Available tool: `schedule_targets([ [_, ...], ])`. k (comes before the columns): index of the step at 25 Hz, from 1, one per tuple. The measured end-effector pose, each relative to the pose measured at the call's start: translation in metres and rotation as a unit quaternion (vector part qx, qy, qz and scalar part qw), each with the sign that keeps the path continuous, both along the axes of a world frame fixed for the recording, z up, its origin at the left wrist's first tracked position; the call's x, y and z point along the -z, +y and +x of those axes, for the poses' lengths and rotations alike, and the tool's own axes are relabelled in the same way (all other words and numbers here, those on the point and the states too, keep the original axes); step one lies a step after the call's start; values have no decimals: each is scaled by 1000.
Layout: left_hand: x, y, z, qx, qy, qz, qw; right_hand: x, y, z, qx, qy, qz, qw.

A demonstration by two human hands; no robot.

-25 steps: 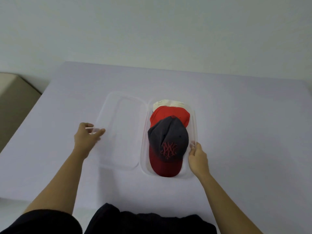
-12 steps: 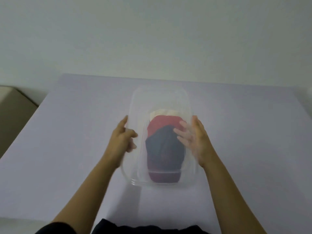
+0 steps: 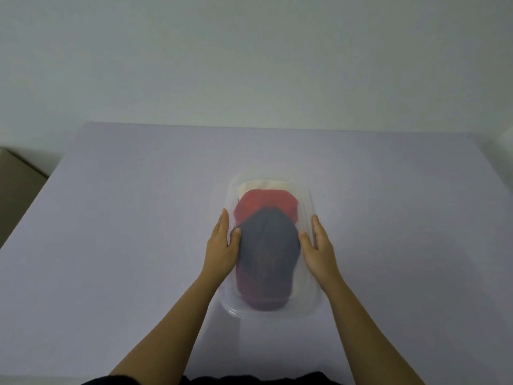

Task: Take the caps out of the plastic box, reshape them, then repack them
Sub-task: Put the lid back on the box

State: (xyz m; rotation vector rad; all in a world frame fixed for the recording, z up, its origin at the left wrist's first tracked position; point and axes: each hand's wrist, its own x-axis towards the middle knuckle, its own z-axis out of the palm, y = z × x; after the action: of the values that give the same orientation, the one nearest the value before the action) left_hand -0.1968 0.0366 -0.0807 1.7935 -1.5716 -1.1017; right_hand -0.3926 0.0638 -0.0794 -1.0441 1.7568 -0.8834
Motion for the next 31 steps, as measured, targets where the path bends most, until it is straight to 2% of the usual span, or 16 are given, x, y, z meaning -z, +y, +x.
schedule_targets([
  [6,7,-11,-3,12,-47,7,999,10,-5,0,16,-6,24,1000],
  [12,10,-19,-2,-1,-46,13,999,12,-12,2,23,20,22,999],
  [20,11,-14,-1,-12,-56,17,998,25,-9,-4,25,-9,7,1000],
  [23,13,-13,-2,-7,-74,1,997,28,-10,-3,22,23,0,1000],
  [28,19,-10,-5,-6,-167,-9,986,37,-11,3,29,92,-14,995],
  [31,18,-12,-7,-3,-159,-14,987,40,-11,3,32,112,-11,993],
])
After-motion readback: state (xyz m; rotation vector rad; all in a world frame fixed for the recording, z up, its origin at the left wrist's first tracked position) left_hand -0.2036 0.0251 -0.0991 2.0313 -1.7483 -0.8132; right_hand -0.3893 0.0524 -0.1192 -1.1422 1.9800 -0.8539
